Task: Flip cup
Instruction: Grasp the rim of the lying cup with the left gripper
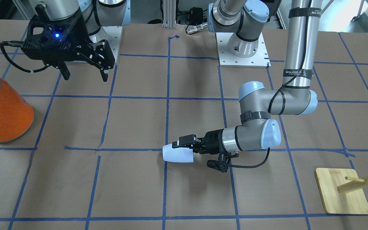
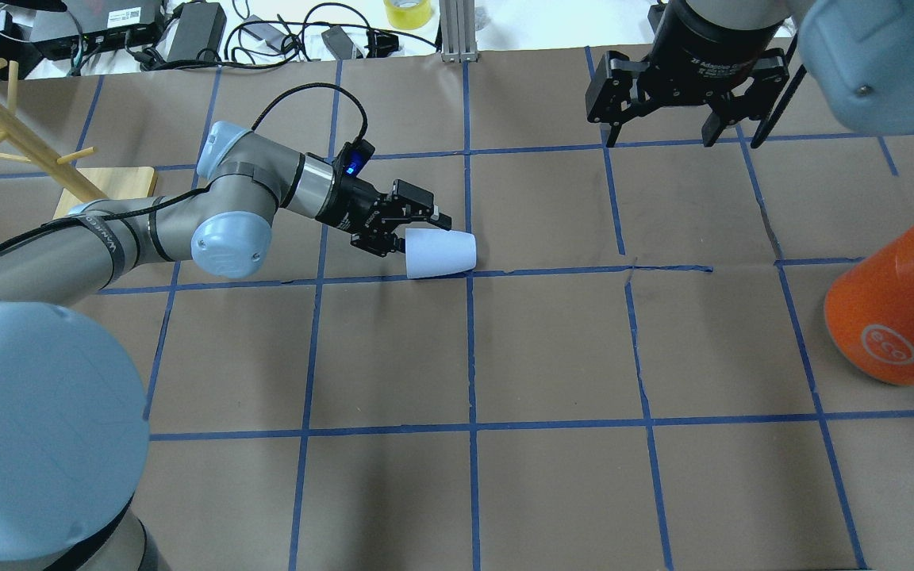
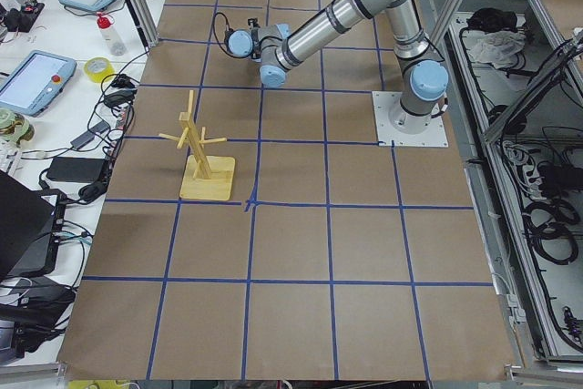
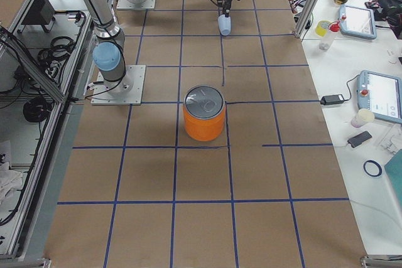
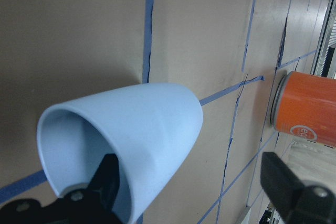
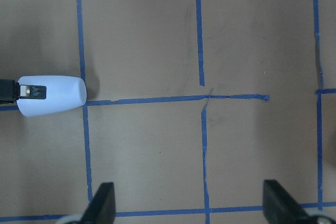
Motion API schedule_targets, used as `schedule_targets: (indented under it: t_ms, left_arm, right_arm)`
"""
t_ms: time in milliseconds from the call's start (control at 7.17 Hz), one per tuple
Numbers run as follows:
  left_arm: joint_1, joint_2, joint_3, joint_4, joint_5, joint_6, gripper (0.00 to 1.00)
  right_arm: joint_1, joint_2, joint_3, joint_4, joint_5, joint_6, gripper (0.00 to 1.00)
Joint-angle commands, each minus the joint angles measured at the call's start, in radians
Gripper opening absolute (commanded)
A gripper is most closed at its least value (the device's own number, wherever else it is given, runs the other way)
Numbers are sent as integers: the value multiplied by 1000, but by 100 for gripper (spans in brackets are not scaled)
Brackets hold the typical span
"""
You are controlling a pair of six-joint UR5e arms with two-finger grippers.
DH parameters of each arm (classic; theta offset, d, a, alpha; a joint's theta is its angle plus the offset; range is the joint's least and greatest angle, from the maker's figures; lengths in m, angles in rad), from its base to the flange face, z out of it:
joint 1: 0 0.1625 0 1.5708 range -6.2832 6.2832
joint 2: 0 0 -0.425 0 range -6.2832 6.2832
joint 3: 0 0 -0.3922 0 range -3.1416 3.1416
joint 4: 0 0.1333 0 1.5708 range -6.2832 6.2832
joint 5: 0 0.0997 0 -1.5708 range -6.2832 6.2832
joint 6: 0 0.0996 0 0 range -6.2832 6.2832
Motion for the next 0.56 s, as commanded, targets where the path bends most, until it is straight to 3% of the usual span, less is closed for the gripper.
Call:
schedule_targets:
  t_ms: [0,419]
  left_arm:
    - [-2,0,16,7,-5,-4,3]
    - [0,56,24,9,-10,-68,0]
  right_arm:
    - [0,0,0,1,0,-1,100]
    - [0,0,0,1,-2,-1,100]
